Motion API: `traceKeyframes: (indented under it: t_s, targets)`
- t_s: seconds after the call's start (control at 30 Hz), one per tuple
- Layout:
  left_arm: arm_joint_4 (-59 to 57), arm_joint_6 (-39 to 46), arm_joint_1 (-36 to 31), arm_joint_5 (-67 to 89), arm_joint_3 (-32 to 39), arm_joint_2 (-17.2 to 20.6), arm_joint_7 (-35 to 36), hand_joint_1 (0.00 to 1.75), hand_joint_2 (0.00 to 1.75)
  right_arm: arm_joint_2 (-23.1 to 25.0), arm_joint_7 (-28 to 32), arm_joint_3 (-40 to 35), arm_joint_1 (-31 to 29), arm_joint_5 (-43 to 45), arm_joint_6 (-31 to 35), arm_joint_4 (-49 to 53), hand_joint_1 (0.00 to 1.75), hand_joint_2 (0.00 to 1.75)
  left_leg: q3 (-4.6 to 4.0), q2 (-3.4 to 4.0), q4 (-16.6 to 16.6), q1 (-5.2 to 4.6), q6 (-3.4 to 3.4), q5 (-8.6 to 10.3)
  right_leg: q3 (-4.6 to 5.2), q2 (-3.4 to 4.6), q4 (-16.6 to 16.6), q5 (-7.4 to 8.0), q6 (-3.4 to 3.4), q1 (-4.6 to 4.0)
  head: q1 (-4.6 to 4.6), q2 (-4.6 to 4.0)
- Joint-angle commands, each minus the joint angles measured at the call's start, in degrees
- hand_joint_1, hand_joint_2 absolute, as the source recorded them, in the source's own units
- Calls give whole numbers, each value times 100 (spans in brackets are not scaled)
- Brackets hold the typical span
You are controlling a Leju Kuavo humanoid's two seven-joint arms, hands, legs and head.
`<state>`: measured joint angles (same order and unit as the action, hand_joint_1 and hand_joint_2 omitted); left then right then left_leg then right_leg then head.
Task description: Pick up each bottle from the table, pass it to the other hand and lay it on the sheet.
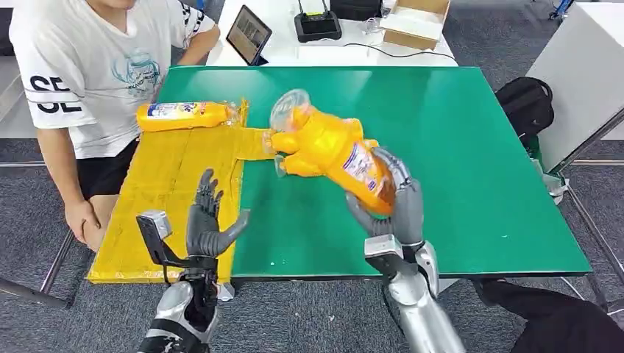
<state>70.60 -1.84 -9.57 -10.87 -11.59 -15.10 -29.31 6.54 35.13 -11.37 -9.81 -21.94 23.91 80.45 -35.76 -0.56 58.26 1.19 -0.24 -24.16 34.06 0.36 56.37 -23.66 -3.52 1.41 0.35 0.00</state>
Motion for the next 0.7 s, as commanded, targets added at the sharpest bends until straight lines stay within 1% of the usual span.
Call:
traceKeyframes:
  t_s: [0.03, 0.07, 0.17, 0.27, 0.37, 0.4, 0.43, 0.47, 0.53, 0.57, 0.6, 0.7]
  targets:
    - [469, -248, 67, -287, -835, 176, 198, 0, 175, 572, 466, -298, 26, 357, -161, -1451, 175, 175, 26, 19, -8, 5, 3, -8, -21, 12, -10, -2, 17, -9, -2, 0]
    - [410, -272, 35, -308, -880, 168, 226, 0, 175, 603, 487, -407, -37, 179, 17, -1603, 175, 175, 33, 20, -9, 4, 5, -10, -27, 12, -10, -4, 21, -9, 0, 0]
    - [264, -280, -35, -323, -953, 137, 229, 0, 175, 729, 487, -549, -267, 196, 45, -2020, 175, 175, 23, 19, -8, 3, 4, -6, -16, 11, -6, -1, 16, -7, 0, 0]
    - [173, -302, -68, -359, -996, 141, 242, 0, 175, 770, 487, -622, -371, 268, 135, -2197, 175, 175, 33, 29, -8, 4, 7, -10, -23, 18, -7, -2, 22, -10, 0, 0]
    - [149, -319, -63, -376, -1035, 156, 250, 0, 175, 724, 487, -656, -397, 376, 151, -2227, 175, 175, 22, 18, -6, 4, 6, -6, -17, 9, -6, -2, 16, -8, 0, 0]
    - [141, -360, -53, -399, -1058, 160, 267, 0, 175, 713, 487, -656, -408, 405, 135, -2233, 175, 175, 30, 17, -10, 3, 8, -7, -25, 7, -9, -4, 19, -8, 0, 0]
    - [133, -383, -48, -406, -1075, 164, 277, 0, 175, 708, 485, -667, -424, 410, 111, -2247, 175, 175, 20, 12, -8, 2, 5, -4, -15, 4, -6, -3, 14, -6, 0, 0]
    - [118, -391, -45, -404, -1091, 163, 280, 0, 175, 709, 467, -683, -449, 411, 84, -2275, 175, 175, 34, 15, -10, 3, 8, -8, -29, 5, -10, -6, 22, -8, 0, 0]
    - [76, -415, -53, -404, -1127, 159, 288, 0, 175, 730, 442, -760, -537, 417, -21, -2384, 175, 175, 15, 11, -6, 2, 4, -3, -11, 6, -4, -2, 12, -5, 0, 0]
    - [50, -425, -63, -401, -1138, 162, 291, 0, 175, 737, 416, -807, -576, 393, -52, -2430, 175, 175, 28, 17, -9, 1, 6, -7, -21, 9, -7, -4, 18, -6, -2, 0]
    - [29, -422, -76, -401, -1135, 161, 291, 0, 175, 749, 398, -838, -602, 379, -74, -2461, 175, 175, 16, 10, -7, 0, 4, -3, -11, 4, -4, -2, 12, -3, 0, 0]
    - [-95, -393, -169, -398, -1062, 166, 289, 0, 175, 798, 290, -1042, -720, 267, -169, -2637, 175, 175, 18, 15, -8, 1, 4, -4, -12, 8, -5, -2, 14, -5, 0, 0]
